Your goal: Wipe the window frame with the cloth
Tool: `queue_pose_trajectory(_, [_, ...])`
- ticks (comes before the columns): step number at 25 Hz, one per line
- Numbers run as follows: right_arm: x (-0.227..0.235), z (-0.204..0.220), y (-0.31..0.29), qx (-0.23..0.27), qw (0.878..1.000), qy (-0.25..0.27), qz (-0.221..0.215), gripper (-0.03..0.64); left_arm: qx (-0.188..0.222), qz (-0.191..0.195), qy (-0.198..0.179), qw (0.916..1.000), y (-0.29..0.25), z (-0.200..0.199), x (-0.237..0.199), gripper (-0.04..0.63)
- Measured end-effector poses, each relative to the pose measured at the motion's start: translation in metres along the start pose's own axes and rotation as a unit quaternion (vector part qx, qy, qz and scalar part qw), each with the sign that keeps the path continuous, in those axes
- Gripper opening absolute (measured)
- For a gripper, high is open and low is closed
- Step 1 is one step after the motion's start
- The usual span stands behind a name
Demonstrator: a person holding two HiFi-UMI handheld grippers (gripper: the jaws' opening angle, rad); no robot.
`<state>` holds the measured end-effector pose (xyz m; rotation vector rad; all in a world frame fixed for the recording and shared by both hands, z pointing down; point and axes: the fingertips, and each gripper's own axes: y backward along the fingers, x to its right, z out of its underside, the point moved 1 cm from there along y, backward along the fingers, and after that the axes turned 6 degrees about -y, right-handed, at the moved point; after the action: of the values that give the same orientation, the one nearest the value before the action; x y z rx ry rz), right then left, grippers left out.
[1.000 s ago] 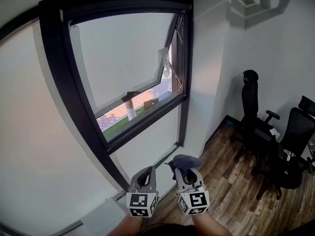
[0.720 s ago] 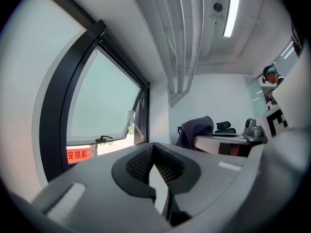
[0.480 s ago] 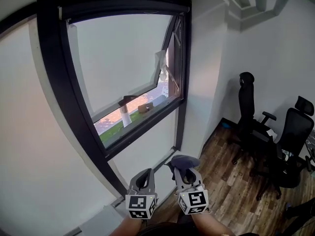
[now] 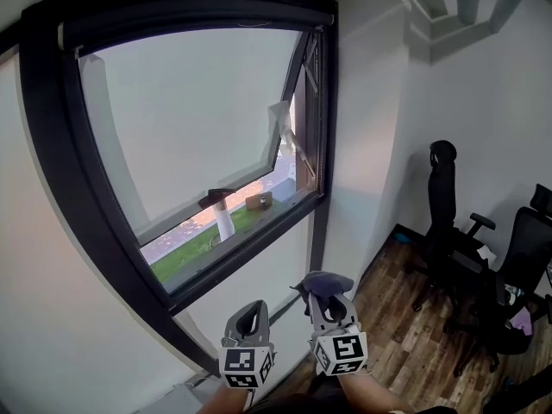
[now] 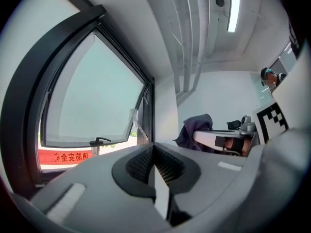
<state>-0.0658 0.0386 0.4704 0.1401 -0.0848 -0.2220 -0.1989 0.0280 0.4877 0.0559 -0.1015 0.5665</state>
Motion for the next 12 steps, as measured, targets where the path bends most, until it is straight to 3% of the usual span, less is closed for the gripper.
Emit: queue_pose_trajectory(12, [0.111, 0.012, -0.12, -0.029, 0.999, -0.027, -0.013, 0.078, -0.041, -0.01, 0.008, 0.9991, -0.156, 0.006, 0.0, 0.009])
